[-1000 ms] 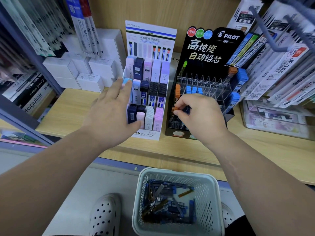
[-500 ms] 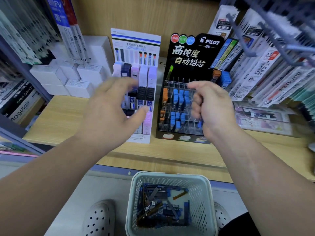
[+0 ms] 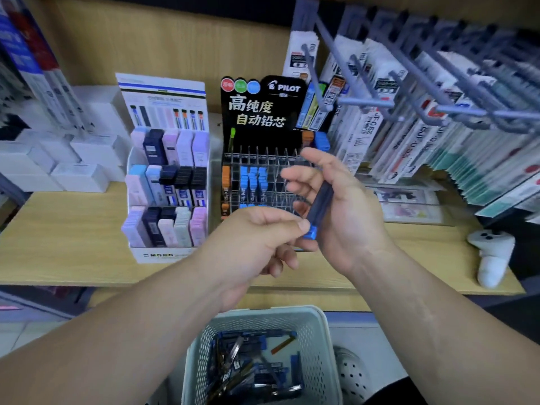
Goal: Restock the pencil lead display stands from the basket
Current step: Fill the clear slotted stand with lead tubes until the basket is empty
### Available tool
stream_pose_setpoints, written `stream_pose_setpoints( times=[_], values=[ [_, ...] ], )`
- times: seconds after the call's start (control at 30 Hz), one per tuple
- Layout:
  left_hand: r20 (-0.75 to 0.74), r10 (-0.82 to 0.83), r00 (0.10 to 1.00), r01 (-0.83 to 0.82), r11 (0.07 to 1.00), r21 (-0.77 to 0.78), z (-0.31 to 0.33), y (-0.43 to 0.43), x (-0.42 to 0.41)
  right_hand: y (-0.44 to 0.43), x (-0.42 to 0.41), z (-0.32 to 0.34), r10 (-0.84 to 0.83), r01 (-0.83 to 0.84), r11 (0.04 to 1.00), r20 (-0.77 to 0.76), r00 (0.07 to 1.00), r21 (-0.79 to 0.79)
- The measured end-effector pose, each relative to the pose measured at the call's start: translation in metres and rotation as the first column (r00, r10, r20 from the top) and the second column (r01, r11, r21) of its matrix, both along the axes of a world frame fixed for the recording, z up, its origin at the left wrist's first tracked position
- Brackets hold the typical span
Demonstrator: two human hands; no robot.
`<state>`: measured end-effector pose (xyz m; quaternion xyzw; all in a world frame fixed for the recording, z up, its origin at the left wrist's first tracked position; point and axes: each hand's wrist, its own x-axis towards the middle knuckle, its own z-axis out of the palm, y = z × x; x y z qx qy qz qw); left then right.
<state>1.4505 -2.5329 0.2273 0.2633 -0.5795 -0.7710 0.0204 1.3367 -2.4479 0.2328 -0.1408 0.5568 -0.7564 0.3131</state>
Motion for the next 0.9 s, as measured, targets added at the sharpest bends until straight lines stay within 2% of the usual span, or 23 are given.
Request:
stream_pose_setpoints(
  times=[0.07,0.13,0.17,0.23,0.3,0.33,0.4,0.5,0.63,0.67,0.73,0.77,0.8,0.83,0.9],
  values=[
    [0.005,0.018,1.000,-0.018,1.000,0.020,-0.001,0.003,-0.008,0.008,-0.008,-0.003,0.008,-0.007,1.000,-0.058,0.998,0.027],
    [0.027,0.073,0.997,-0.074,0.997,0.034,-0.003,0.003,-0.015,0.017,-0.017,-0.009,-0.001,0.034,0.991,-0.243,0.970,0.131],
    [0.041,0.111,0.993,-0.113,0.993,0.038,-0.004,0.002,-0.019,0.023,-0.023,-0.012,-0.002,0.085,0.977,-0.384,0.924,0.198],
    [0.060,0.192,0.980,-0.194,0.980,0.036,-0.005,-0.003,-0.025,0.035,-0.036,-0.018,0.044,0.157,0.954,-0.639,0.768,0.254],
    [0.062,0.235,0.970,-0.237,0.971,0.034,-0.006,-0.007,-0.031,0.048,-0.045,-0.023,0.165,0.146,0.942,-0.796,0.582,0.302],
    [0.062,0.235,0.970,-0.238,0.971,0.035,-0.006,-0.008,-0.033,0.053,-0.048,-0.026,0.224,0.116,0.939,-0.831,0.509,0.324],
    [0.073,0.209,0.975,-0.212,0.977,0.031,-0.008,-0.008,-0.039,0.059,-0.049,-0.031,0.300,0.063,0.932,-0.857,0.419,0.357],
    [0.113,0.128,0.985,-0.132,0.991,0.024,-0.010,-0.001,-0.046,0.061,-0.050,-0.034,0.324,0.049,0.934,-0.894,0.309,0.355],
    [0.090,0.068,0.994,-0.072,0.997,0.040,-0.006,0.005,-0.054,0.059,-0.056,-0.036,0.327,0.070,0.928,-0.891,0.315,0.365],
    [0.069,0.097,0.993,-0.098,0.995,0.004,-0.004,0.005,-0.055,0.058,-0.057,-0.036,0.326,0.093,0.923,-0.889,0.321,0.373],
    [0.005,0.213,0.977,-0.208,0.957,-0.205,-0.002,0.000,-0.054,0.057,-0.061,-0.036,0.286,0.121,0.921,-0.852,0.439,0.371],
    [-0.040,0.271,0.962,-0.267,0.891,-0.367,-0.001,-0.006,-0.052,0.056,-0.064,-0.033,0.240,0.118,0.929,-0.815,0.528,0.350],
    [-0.094,0.310,0.946,-0.310,0.784,-0.537,-0.001,-0.012,-0.049,0.055,-0.067,-0.031,0.185,0.120,0.940,-0.775,0.605,0.318],
    [-0.148,0.316,0.937,-0.327,0.650,-0.686,-0.001,-0.020,-0.044,0.054,-0.070,-0.029,0.132,0.131,0.950,-0.743,0.656,0.284],
    [-0.191,0.244,0.951,-0.271,0.358,-0.893,-0.004,-0.036,-0.036,0.050,-0.073,-0.026,0.061,0.162,0.956,-0.708,0.704,0.243]
  ],
)
